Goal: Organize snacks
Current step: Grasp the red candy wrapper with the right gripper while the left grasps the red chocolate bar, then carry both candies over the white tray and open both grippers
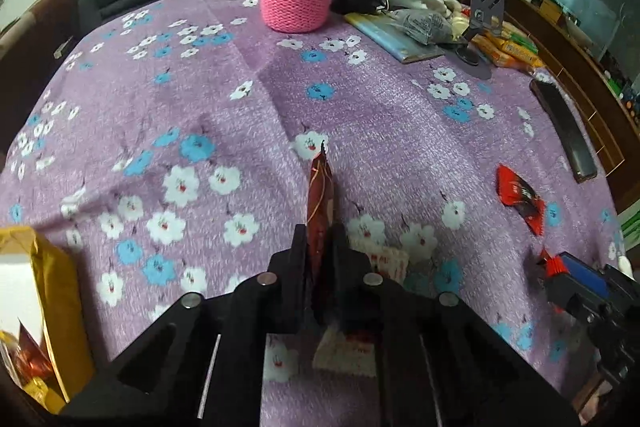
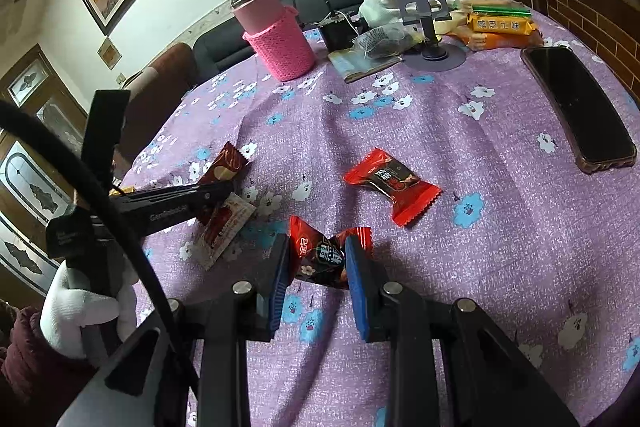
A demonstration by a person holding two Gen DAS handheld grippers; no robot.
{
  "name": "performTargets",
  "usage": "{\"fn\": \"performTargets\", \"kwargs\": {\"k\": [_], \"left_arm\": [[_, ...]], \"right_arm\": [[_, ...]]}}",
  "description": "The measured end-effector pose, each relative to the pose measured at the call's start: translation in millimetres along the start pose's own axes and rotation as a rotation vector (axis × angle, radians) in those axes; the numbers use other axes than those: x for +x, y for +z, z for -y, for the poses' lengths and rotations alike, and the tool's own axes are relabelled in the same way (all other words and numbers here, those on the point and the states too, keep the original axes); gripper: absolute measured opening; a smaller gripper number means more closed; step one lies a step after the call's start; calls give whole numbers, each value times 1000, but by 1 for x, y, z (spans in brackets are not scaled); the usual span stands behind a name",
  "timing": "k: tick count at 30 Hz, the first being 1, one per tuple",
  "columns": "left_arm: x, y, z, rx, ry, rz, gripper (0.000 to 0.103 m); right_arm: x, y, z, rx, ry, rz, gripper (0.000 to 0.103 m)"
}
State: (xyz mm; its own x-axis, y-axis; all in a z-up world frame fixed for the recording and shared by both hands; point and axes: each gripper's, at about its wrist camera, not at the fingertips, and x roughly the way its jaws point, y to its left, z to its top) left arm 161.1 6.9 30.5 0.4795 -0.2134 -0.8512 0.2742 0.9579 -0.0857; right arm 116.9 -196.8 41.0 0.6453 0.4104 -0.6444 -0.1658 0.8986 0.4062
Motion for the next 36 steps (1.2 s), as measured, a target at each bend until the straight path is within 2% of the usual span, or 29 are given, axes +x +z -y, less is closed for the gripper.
{"fn": "performTargets", "kwargs": {"k": [5,11,16,19,23,27,32,36], "left_arm": [[-29,-11,-5,-50,-42,53,12],[-88,-39,-12,-85,-63,131,12],[-142,-74,-37,-147,-54,197,12],[-172,-96,-62,-195,-21,234,12],[-199,-119,-98,-244,53,271,12],[-203,-140,-137,-315,102,264,12],[-190,-174,-164,-380,98,215,12],[-178,-195,-180,-440,76,180,13]], "right_arm": [[-5,0,-3,-5,27,19,27],[-12,-3,-13,-24,99,45,27],[-18,-10,-33,-68,143,65,27],[-20,-13,-49,-93,152,61,27],[-27,-16,-85,-124,194,52,27],[-30,-17,-139,-197,251,29,27],[-11,-28,-214,-301,321,-58,26],[19,-39,-260,-362,324,-117,26]]}}
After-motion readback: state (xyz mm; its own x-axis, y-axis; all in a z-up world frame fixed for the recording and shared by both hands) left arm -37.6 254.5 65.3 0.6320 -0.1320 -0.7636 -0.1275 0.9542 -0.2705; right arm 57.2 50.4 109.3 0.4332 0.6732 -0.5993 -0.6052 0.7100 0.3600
